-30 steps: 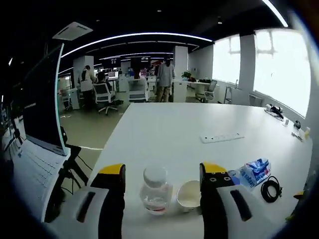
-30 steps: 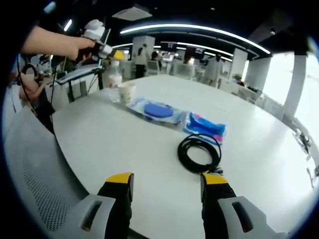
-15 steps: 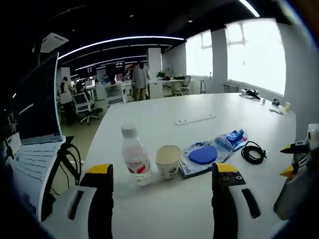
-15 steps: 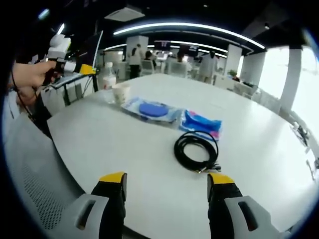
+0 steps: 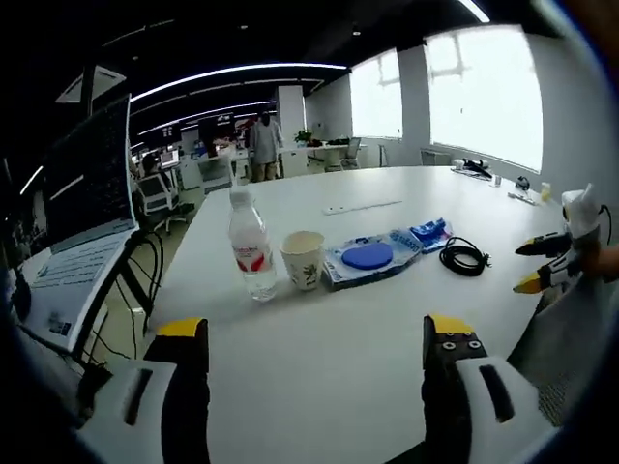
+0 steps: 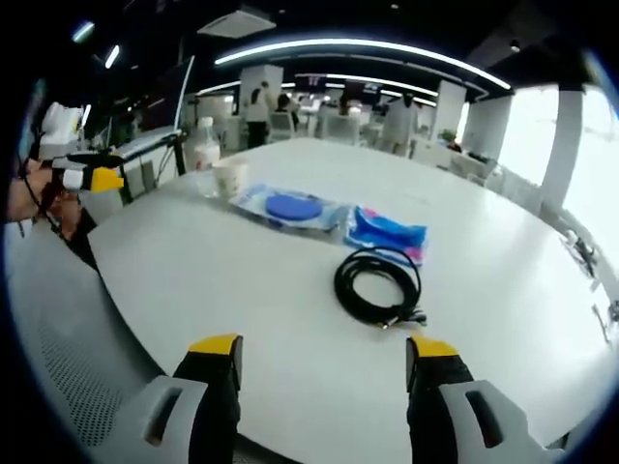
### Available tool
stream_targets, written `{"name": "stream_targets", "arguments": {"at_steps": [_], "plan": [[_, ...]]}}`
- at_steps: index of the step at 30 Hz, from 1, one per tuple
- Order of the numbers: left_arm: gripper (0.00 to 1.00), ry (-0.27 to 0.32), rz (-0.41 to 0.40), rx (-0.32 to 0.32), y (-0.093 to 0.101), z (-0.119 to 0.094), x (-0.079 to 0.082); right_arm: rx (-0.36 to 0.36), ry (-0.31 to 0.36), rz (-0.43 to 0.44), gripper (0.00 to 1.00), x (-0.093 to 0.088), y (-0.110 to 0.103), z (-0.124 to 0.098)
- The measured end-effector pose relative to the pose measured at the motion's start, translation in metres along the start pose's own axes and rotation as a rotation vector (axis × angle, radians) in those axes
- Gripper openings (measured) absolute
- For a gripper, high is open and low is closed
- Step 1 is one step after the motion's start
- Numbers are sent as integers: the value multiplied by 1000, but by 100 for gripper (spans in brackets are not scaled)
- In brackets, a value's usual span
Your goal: Arrange the tabletop items into an orderly group along one side of the table until the central work area is clear of visible clutter.
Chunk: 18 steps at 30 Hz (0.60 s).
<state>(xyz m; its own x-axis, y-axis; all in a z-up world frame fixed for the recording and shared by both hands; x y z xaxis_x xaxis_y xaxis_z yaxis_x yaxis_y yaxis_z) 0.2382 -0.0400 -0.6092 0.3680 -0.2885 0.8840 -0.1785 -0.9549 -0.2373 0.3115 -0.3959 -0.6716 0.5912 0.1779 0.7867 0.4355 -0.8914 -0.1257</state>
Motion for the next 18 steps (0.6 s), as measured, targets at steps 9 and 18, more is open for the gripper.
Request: {"name": "stream_targets", "arguments": {"at_steps": [9,18], "plan": [[100,-71,-56,9,12,-10,-33,-27,-45,2,72,-6,3,2],[92,-143,-7,47,11,-4,-40,-38,-75,35,71,-12,6,2]]}}
Point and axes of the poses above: the point that each gripper's makers call its tool centre point, and the gripper's own axes: z roughly forward along the fingers, y roughly to its right, x roughly out of its top, the point moved 6 cm from there along -z, roughly backward along the fingers, and after that the axes turned 15 degrees about z, right-handed, at the moved point
